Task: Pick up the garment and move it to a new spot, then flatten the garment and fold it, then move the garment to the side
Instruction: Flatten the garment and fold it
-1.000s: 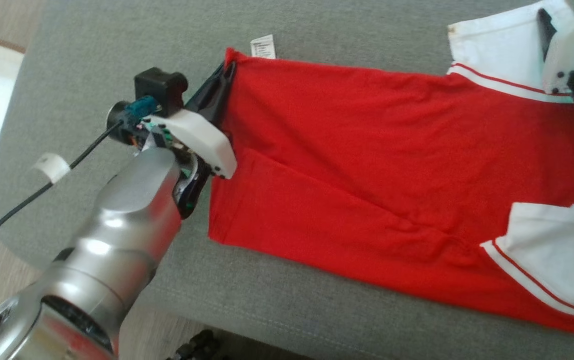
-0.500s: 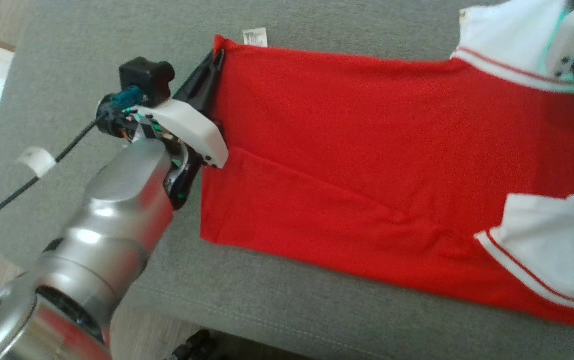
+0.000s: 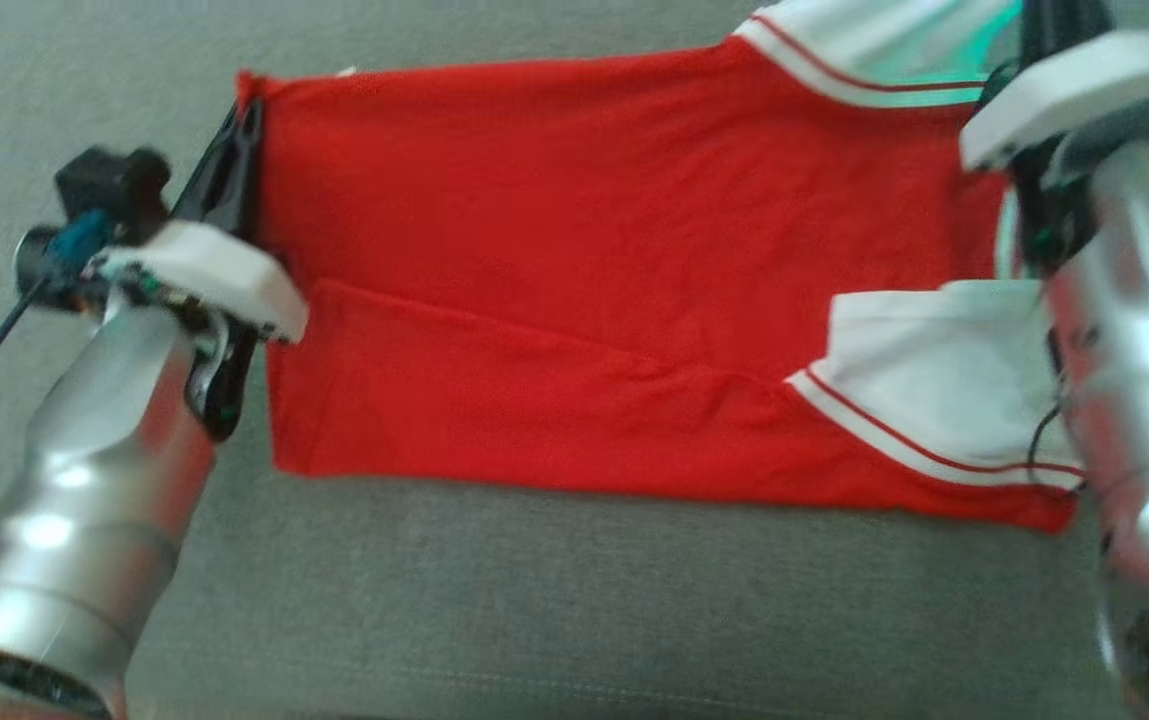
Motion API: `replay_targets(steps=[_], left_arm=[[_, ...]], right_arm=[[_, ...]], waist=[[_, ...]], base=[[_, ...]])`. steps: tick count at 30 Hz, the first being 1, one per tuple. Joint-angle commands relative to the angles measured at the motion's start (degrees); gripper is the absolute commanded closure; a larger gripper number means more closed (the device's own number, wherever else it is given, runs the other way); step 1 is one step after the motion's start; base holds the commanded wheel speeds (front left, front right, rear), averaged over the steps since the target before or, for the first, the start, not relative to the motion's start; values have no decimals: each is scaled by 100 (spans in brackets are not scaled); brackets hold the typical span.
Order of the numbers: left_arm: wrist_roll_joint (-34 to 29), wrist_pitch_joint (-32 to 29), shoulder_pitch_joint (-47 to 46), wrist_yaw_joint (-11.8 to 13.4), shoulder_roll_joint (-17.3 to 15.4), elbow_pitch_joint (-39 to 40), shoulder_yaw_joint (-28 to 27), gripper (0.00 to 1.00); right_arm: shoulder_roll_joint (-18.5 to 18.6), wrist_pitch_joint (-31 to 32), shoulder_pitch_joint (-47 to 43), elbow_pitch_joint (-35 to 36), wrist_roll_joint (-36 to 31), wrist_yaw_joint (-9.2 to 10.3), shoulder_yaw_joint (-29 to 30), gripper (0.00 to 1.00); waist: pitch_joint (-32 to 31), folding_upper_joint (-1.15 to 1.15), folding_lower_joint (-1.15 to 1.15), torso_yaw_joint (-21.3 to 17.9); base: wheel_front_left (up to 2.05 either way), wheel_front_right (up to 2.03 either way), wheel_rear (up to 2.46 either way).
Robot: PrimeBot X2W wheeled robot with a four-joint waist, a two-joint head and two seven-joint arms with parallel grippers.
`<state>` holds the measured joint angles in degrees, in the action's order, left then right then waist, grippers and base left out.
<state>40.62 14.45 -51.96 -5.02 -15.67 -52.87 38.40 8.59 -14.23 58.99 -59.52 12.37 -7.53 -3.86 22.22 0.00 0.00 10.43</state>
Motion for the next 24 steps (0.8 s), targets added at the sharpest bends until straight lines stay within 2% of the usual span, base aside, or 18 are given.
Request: replay_targets(steps=[1, 6, 12, 17, 24], left_arm=[[-140, 54, 60, 69, -352, 154, -353, 100], [-483, 54, 708, 145, -450, 269, -964, 100], [-907, 54, 1409, 224, -398, 430, -1543, 100], [-1205, 54, 1854, 179, -294, 374, -1820, 100], [-1476, 54, 2406, 166, -21, 174, -2024, 98]], right_arm=[[-187, -73, -237, 433, 235, 4, -260, 100], [-175, -75, -1358, 1547, 1220, 4, -1002, 100], [77, -76, -2674, 2509, 2111, 4, -1402, 100], [98, -76, -3457, 2809, 2465, 4, -1386, 100], [-37, -76, -4082, 2722, 2629, 4, -1391, 100]], waist=[[-240, 0, 0, -289], [-518, 0, 0, -597], [-825, 0, 0, -795], [-1098, 0, 0, -878], [-1417, 0, 0, -869]], base=[[0, 0, 0], [0, 0, 0], [0, 0, 0], [0, 0, 0], [0, 0, 0]])
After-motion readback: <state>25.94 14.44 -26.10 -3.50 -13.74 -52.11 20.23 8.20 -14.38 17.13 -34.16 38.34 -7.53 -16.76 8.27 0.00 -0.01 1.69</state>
